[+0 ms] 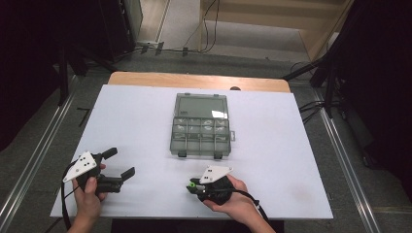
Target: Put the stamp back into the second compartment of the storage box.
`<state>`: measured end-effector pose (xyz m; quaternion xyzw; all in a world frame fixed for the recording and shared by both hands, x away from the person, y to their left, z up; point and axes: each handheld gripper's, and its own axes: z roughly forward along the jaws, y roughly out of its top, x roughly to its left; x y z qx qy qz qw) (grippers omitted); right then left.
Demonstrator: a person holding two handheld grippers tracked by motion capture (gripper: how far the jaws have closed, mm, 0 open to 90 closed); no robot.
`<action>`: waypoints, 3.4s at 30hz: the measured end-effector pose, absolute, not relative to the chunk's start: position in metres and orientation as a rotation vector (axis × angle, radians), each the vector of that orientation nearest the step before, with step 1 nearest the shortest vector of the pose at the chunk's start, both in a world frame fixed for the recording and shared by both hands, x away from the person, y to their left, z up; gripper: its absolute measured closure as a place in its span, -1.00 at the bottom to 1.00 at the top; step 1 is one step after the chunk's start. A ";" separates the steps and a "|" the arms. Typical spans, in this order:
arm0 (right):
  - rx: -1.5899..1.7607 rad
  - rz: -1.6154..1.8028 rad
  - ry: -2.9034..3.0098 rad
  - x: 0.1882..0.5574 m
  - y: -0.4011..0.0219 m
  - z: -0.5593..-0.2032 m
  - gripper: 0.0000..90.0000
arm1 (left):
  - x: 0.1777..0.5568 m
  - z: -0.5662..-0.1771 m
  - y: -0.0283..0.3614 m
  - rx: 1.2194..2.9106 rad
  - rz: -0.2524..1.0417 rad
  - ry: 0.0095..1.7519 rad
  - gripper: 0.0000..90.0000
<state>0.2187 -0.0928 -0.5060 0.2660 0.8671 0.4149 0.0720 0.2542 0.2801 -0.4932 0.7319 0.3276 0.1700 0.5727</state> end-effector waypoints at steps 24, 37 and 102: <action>0.824 1.287 2.567 0.220 -0.097 -0.499 0.57 | 0.255 -0.493 0.281 1.713 0.401 0.772 -1.00; 0.817 1.299 2.575 0.223 -0.104 -0.490 0.57 | 0.255 -0.494 0.281 1.710 0.400 0.775 -1.00; 0.859 1.296 2.557 0.258 -0.100 -0.456 0.57 | 0.253 -0.493 0.281 1.723 0.412 0.761 -1.00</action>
